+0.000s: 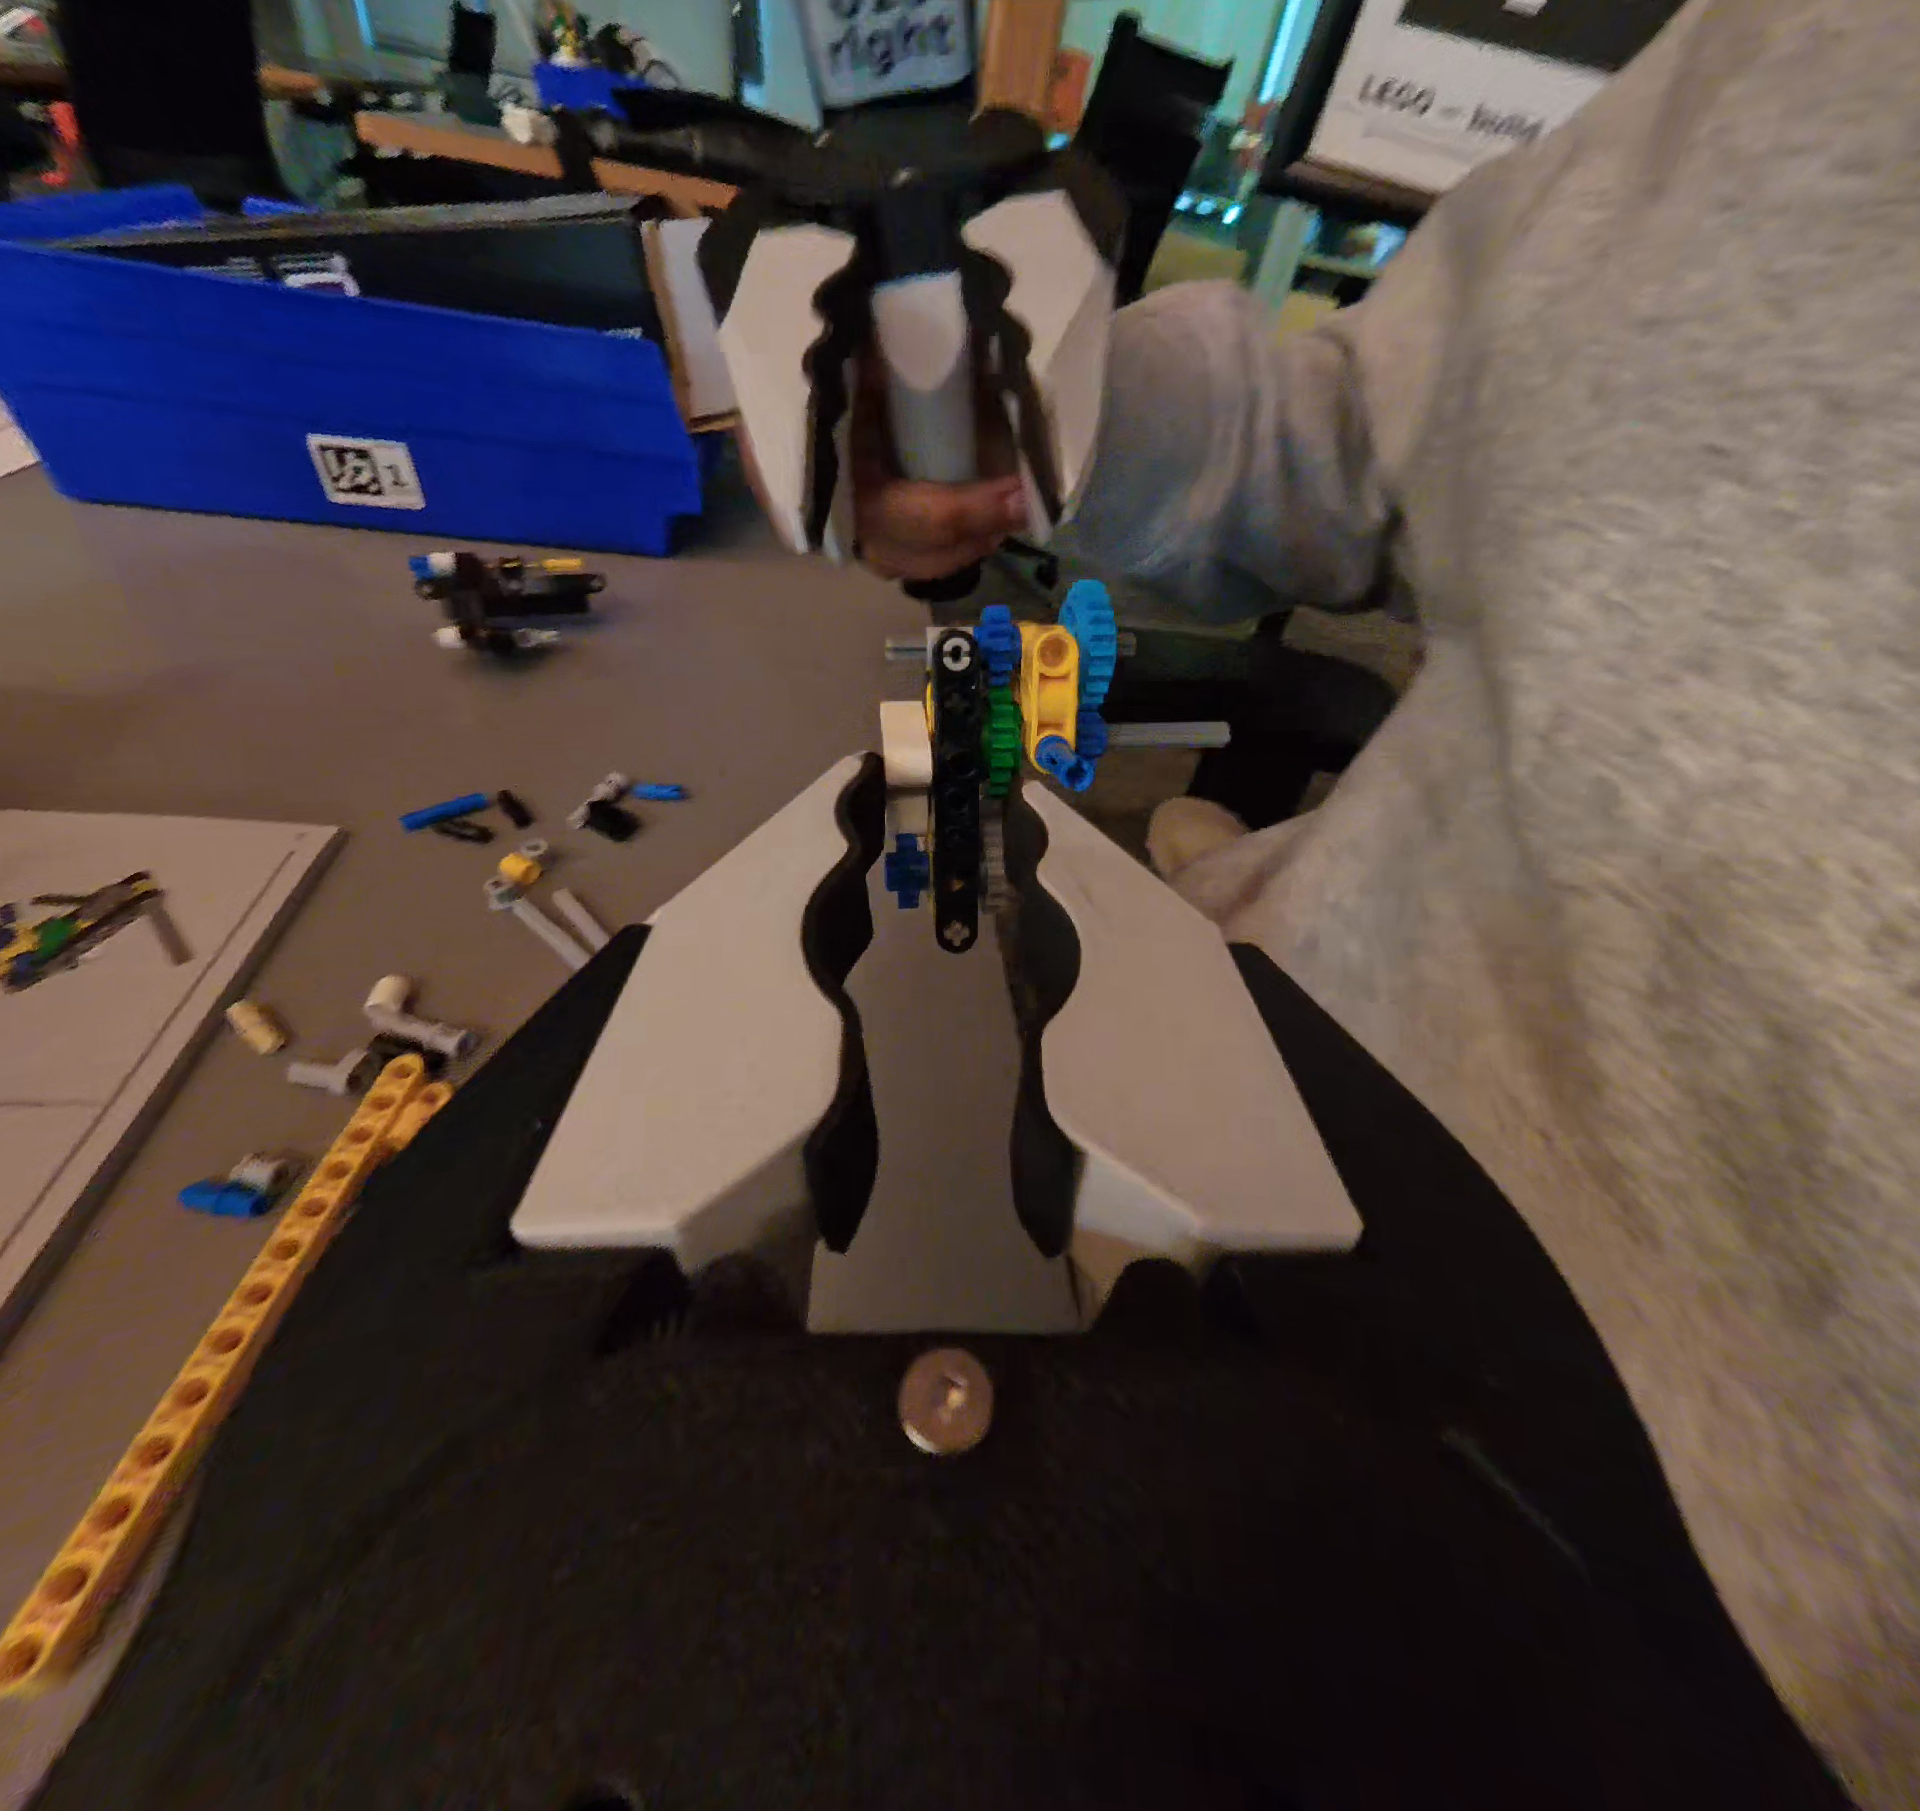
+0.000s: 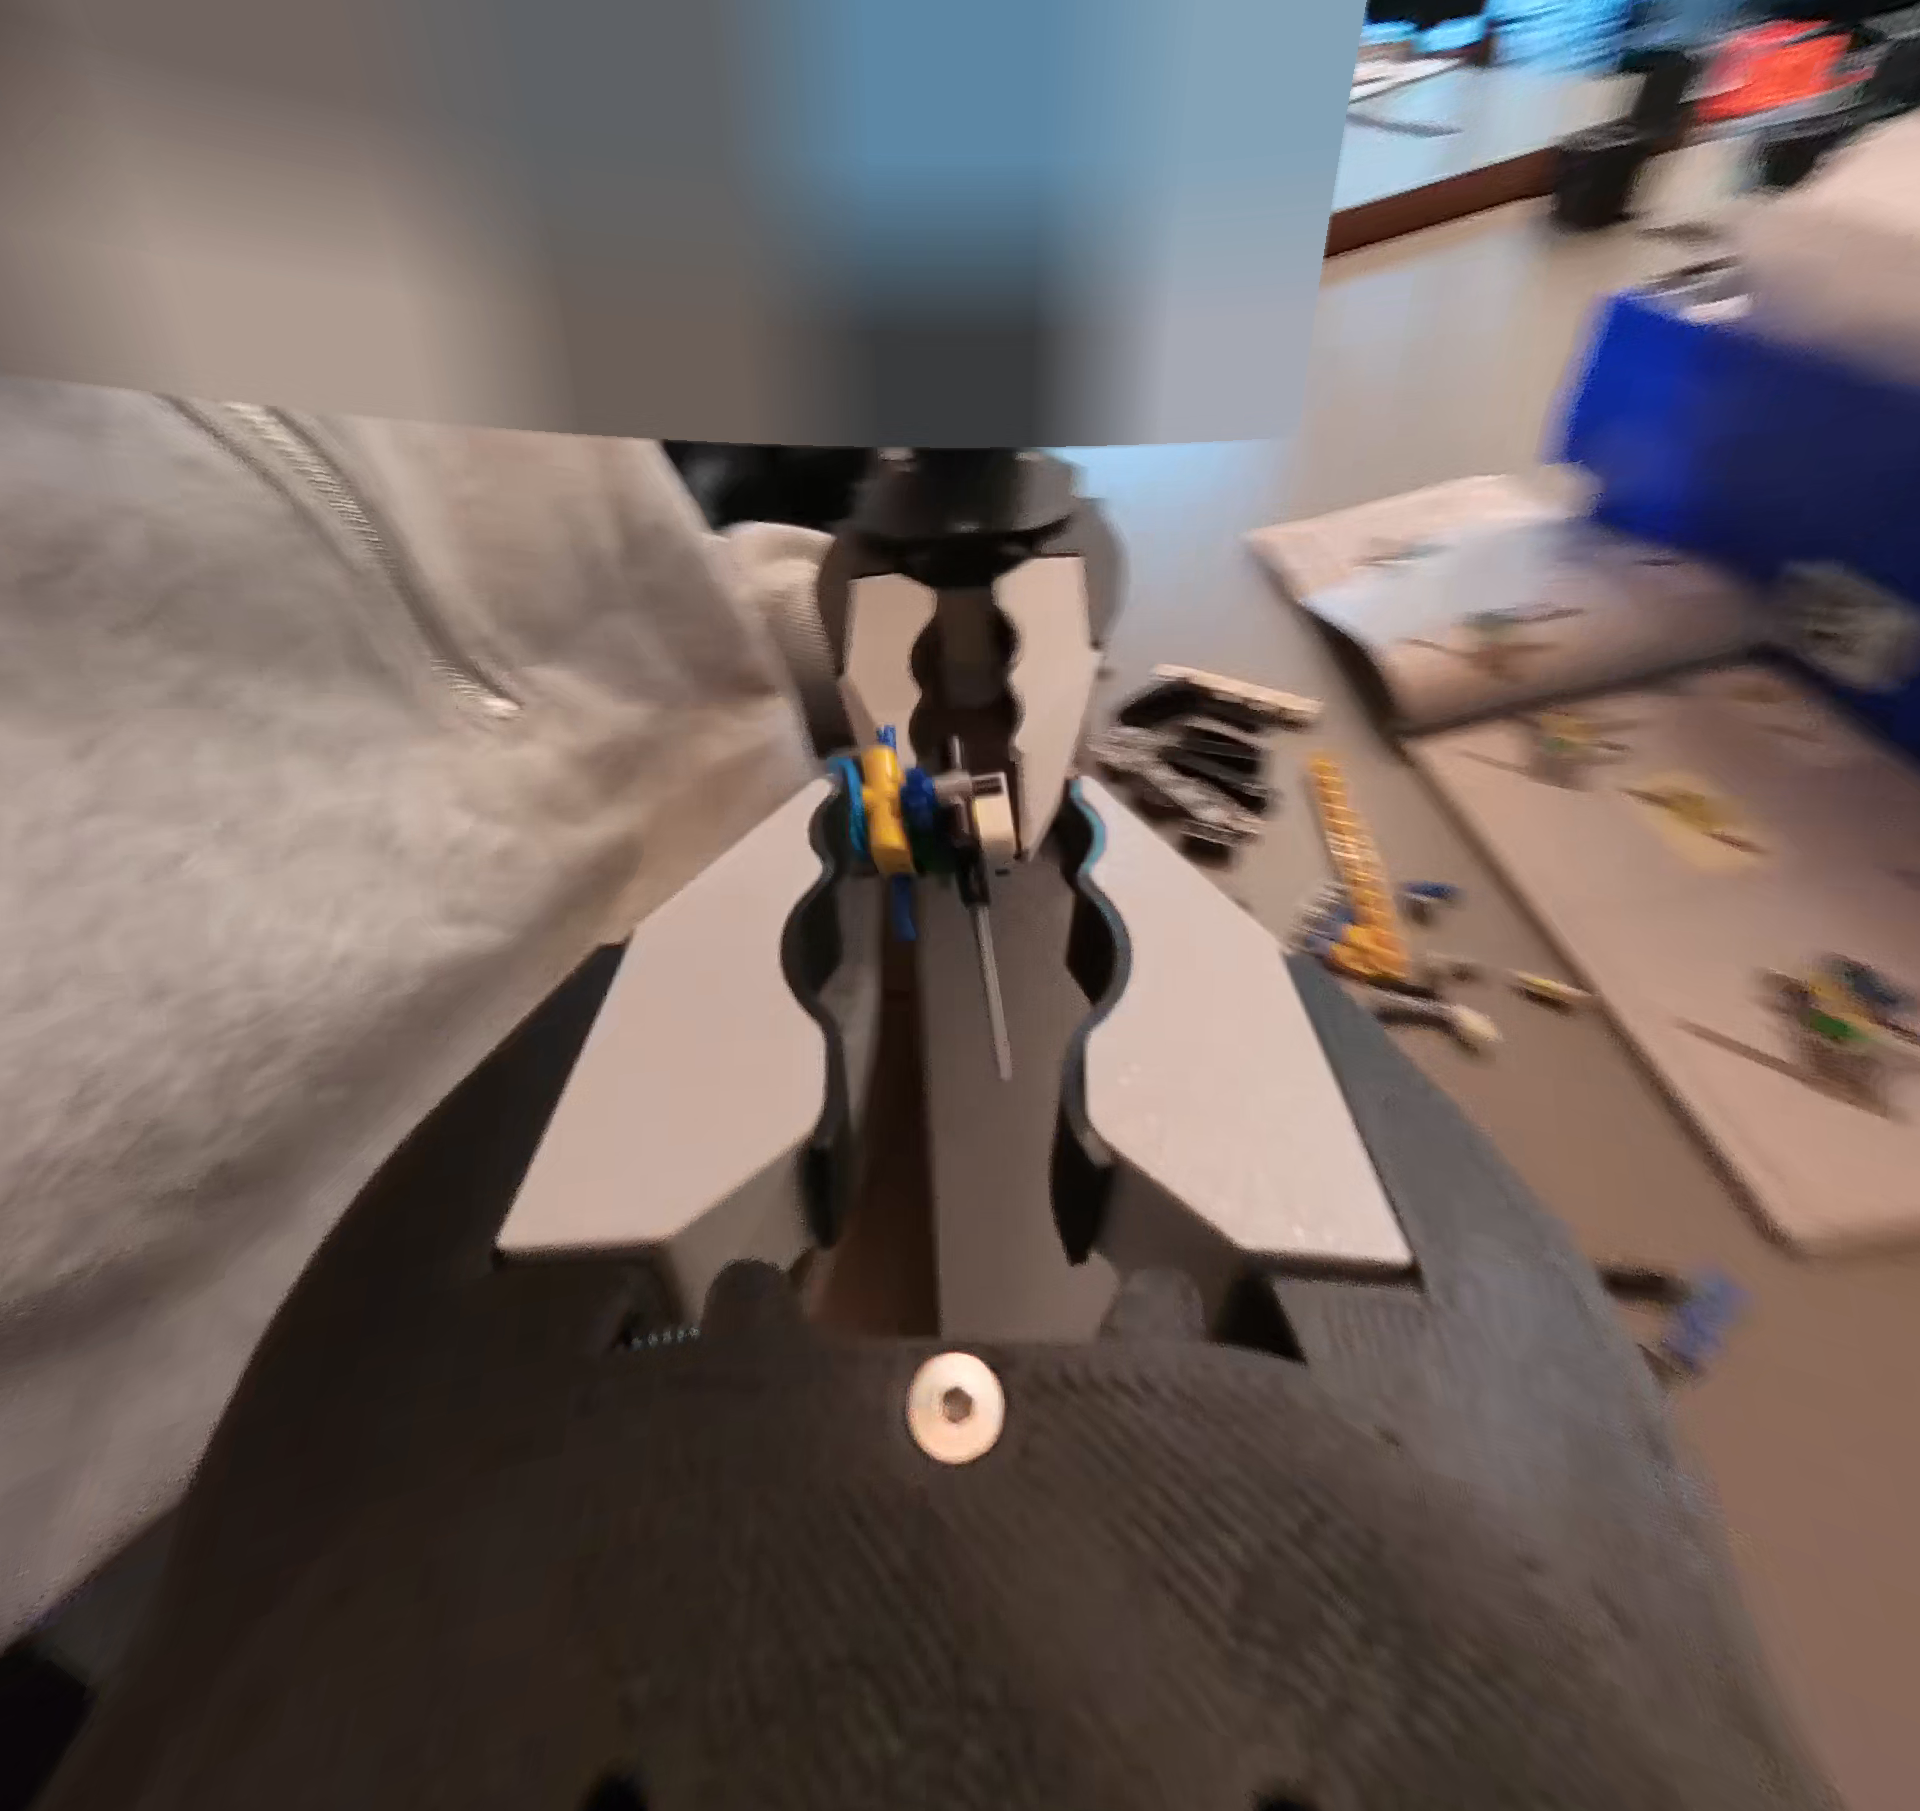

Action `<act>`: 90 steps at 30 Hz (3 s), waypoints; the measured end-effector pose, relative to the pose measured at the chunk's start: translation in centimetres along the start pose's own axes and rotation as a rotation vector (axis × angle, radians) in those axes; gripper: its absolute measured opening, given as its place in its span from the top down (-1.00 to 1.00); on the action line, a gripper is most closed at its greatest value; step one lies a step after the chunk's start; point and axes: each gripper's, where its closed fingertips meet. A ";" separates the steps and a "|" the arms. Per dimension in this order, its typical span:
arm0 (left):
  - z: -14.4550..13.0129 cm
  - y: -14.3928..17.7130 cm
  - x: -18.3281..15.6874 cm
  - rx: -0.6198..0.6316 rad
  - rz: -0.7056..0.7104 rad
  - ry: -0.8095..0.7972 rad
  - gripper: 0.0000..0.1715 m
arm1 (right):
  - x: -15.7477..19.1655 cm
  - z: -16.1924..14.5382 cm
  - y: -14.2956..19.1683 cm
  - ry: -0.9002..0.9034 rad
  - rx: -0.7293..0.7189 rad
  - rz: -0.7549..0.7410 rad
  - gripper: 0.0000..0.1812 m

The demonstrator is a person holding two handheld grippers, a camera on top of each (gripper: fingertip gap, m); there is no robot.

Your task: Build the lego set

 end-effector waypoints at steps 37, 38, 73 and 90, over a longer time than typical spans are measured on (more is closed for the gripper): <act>1.5 -0.9 -2.8 -0.208 -0.354 0.283 0.78 | 2.2 -0.2 -0.5 -0.190 -0.407 0.207 0.83; 1.5 -0.8 -2.7 -0.209 -0.354 0.291 0.78 | 2.1 -0.2 -0.5 -0.194 -0.411 0.204 0.83; 1.1 -1.1 -2.6 -0.192 -0.395 0.392 0.78 | 2.0 -0.7 -1.0 -0.209 -0.395 0.217 0.84; 1.7 2.4 5.2 0.049 0.301 0.028 0.78 | -5.3 2.0 2.3 -0.238 -0.448 -0.194 0.55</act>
Point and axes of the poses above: each gripper's, where its closed fingertips meet, y back along the fingers, z out of its top, x = y × z across the jaws, and after that the axes turned 5 degrees about -z, right-handed
